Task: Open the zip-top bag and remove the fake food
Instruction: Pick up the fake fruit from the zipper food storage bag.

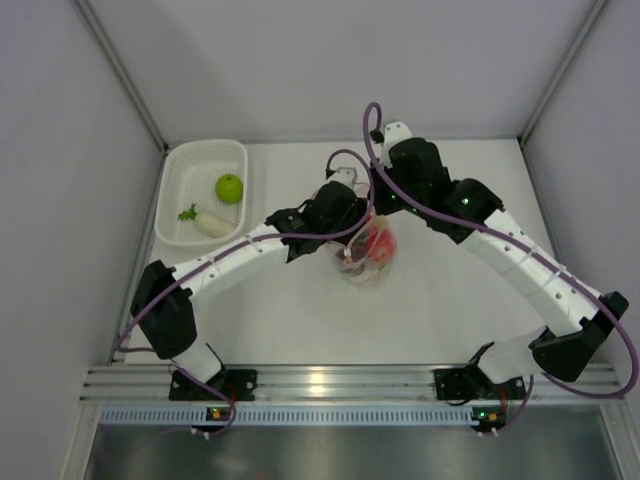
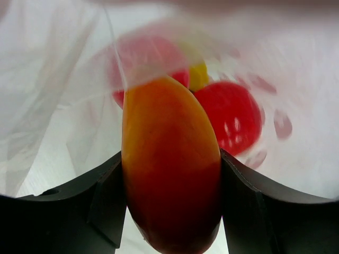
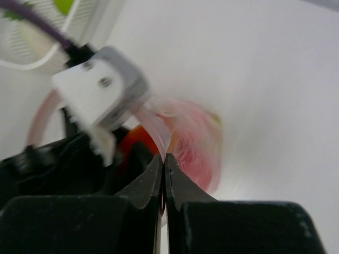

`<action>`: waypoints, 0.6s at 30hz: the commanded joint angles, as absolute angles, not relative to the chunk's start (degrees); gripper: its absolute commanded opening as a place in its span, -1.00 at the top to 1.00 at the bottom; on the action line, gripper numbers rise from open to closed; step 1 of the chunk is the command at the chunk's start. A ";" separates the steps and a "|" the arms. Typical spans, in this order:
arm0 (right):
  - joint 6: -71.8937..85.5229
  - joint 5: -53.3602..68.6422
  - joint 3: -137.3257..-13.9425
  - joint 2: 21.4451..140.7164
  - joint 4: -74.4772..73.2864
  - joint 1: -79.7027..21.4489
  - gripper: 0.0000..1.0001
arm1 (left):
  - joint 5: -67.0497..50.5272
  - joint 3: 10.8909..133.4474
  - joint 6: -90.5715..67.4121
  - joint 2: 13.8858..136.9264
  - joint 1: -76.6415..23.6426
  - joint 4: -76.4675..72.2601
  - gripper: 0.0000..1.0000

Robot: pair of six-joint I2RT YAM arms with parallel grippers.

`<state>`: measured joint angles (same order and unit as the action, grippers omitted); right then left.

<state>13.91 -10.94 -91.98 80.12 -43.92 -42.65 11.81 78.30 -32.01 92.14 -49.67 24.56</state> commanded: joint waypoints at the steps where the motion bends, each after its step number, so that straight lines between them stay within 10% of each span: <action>1: 9.84 -27.34 -92.90 81.91 -40.43 -39.64 1.00 | 10.63 79.45 -28.83 86.04 -52.56 27.07 0.35; 18: 14.06 -20.23 -87.11 81.83 -34.28 -39.29 1.00 | 14.49 84.02 -32.16 82.88 -52.56 26.63 0.41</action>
